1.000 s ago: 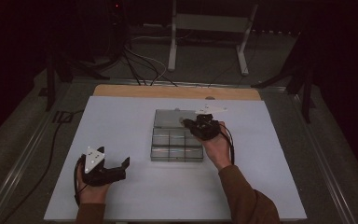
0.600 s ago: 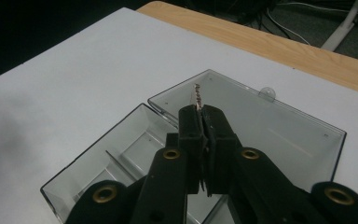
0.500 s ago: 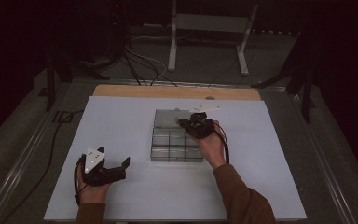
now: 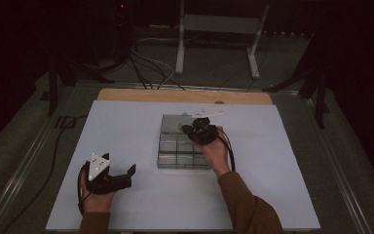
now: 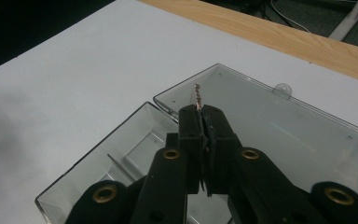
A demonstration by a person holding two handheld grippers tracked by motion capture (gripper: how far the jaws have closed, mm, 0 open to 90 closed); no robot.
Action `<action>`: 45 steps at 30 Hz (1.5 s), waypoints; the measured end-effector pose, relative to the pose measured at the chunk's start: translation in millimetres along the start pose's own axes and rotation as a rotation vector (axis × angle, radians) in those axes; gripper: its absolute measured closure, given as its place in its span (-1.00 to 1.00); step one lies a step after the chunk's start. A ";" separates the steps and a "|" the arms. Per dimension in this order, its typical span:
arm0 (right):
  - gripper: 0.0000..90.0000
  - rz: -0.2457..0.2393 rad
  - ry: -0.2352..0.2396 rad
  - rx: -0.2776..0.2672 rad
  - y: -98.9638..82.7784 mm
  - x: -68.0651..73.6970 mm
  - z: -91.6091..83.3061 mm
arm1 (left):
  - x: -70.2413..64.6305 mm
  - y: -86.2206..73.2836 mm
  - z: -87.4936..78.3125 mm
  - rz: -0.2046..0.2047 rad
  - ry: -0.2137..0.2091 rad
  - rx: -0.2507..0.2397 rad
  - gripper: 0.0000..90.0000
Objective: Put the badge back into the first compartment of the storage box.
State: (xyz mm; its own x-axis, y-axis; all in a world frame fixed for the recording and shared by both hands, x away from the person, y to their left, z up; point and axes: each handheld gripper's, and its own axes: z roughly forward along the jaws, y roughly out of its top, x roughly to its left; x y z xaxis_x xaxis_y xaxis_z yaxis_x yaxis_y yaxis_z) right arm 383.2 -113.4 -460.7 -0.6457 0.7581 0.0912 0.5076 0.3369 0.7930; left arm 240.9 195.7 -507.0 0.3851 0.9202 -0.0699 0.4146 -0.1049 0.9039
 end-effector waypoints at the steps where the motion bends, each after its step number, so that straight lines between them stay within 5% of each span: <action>1: 0.93 -0.004 -0.001 0.003 0.0 0.6 0.9 | 0.0 0.0 0.0 0.000 -0.001 0.000 -0.96; 45: 0.93 -0.067 0.004 0.125 -14.4 28.0 41.7 | 0.1 -0.1 0.0 -0.003 -0.004 -0.002 -0.96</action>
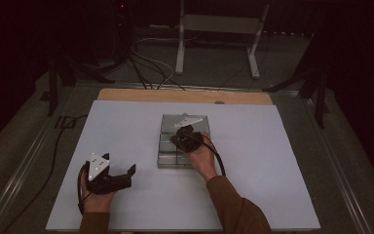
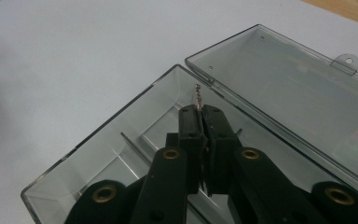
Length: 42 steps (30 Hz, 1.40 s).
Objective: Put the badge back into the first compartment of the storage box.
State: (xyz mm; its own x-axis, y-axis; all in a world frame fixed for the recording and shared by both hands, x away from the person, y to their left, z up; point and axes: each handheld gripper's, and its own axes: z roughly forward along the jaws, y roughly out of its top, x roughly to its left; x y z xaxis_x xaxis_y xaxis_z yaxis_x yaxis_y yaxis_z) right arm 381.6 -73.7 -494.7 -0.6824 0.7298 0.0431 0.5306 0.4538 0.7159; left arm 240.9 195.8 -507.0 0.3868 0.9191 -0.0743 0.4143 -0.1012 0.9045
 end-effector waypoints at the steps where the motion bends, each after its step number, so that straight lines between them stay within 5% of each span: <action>1: 0.93 0.000 0.000 0.002 0.1 0.4 0.8 | 0.0 0.1 -0.1 0.002 0.000 0.000 -0.96; 21: 0.92 0.007 -0.023 0.071 -3.3 3.5 15.0 | -0.7 -0.7 0.5 0.001 -0.004 0.005 -0.96; 30: 0.92 -0.026 -0.036 0.103 -5.4 7.0 20.6 | -0.8 -1.0 0.6 0.002 -0.005 0.007 -0.96; 42: 0.87 -0.039 -0.009 0.108 -5.2 7.8 20.2 | -1.4 -1.4 1.1 0.002 -0.006 0.010 -0.96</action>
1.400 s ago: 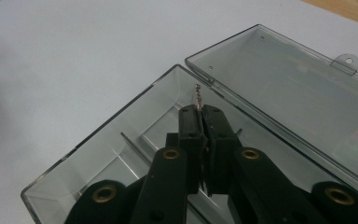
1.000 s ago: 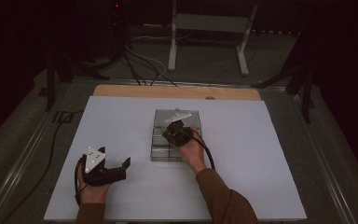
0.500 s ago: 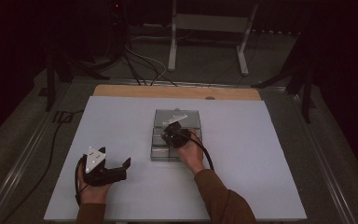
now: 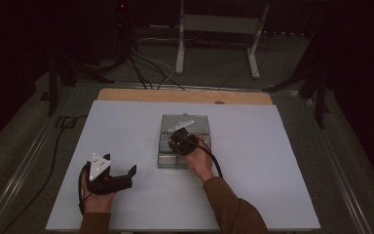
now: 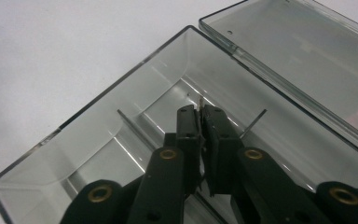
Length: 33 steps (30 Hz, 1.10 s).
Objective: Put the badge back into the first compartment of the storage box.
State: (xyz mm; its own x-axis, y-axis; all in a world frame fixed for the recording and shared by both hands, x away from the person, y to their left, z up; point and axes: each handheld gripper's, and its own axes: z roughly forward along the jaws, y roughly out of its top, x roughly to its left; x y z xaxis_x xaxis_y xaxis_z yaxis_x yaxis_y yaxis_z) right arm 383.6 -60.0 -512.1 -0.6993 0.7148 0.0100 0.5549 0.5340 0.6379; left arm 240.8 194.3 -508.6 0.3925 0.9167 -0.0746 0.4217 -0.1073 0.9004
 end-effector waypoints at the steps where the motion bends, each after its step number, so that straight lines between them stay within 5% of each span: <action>1: 0.86 0.002 0.006 -0.001 0.1 0.0 -0.3 | 0.0 0.0 0.0 0.000 0.000 0.001 -0.96; 12: 0.64 0.021 0.077 -0.023 -0.2 -0.3 -2.4 | 0.1 0.0 -0.2 -0.001 0.001 0.001 -0.96; 27: -0.63 0.060 0.079 -0.097 3.6 -7.1 -16.3 | -0.4 -0.3 0.3 0.001 0.000 0.002 -0.96; 33: -0.93 0.113 0.098 -0.121 4.9 -14.9 -24.3 | -1.0 -0.3 0.5 -0.003 -0.002 0.001 -0.96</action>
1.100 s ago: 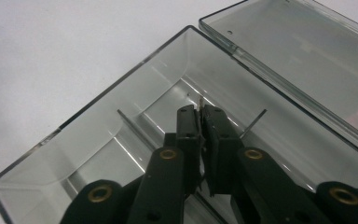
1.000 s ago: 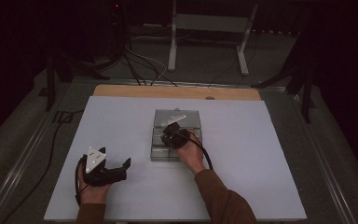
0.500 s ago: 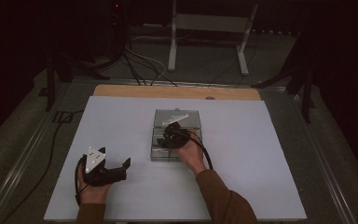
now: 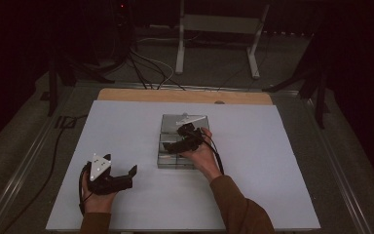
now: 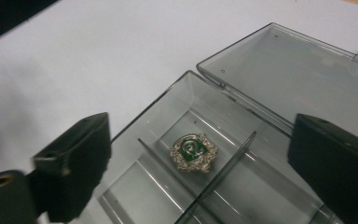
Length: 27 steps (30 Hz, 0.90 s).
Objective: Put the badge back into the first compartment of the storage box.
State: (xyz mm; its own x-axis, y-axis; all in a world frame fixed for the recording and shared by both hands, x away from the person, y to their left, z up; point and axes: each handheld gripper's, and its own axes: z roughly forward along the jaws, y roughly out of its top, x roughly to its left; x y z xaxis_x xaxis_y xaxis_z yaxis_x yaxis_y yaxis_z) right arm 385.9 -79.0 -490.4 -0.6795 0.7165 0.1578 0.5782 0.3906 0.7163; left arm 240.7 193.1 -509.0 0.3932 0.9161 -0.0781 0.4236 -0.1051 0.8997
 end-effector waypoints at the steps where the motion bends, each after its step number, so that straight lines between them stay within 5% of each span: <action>1: -0.95 0.005 0.001 -0.005 0.5 -0.6 -1.8 | -0.1 0.1 -0.2 -0.004 -0.003 -0.002 -0.96; 27: -1.00 0.001 -0.061 -0.062 10.5 -37.6 -32.2 | -7.4 14.2 7.6 -0.009 -0.017 -0.006 -0.96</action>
State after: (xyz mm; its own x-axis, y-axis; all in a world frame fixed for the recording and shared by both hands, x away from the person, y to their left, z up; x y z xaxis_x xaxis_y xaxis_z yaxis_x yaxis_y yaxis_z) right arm 402.9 -120.5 -466.9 -0.6492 0.7515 0.1178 0.5482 0.3549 0.7573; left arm 250.0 182.0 -498.9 0.4034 0.9102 -0.0934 0.4223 -0.0947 0.9015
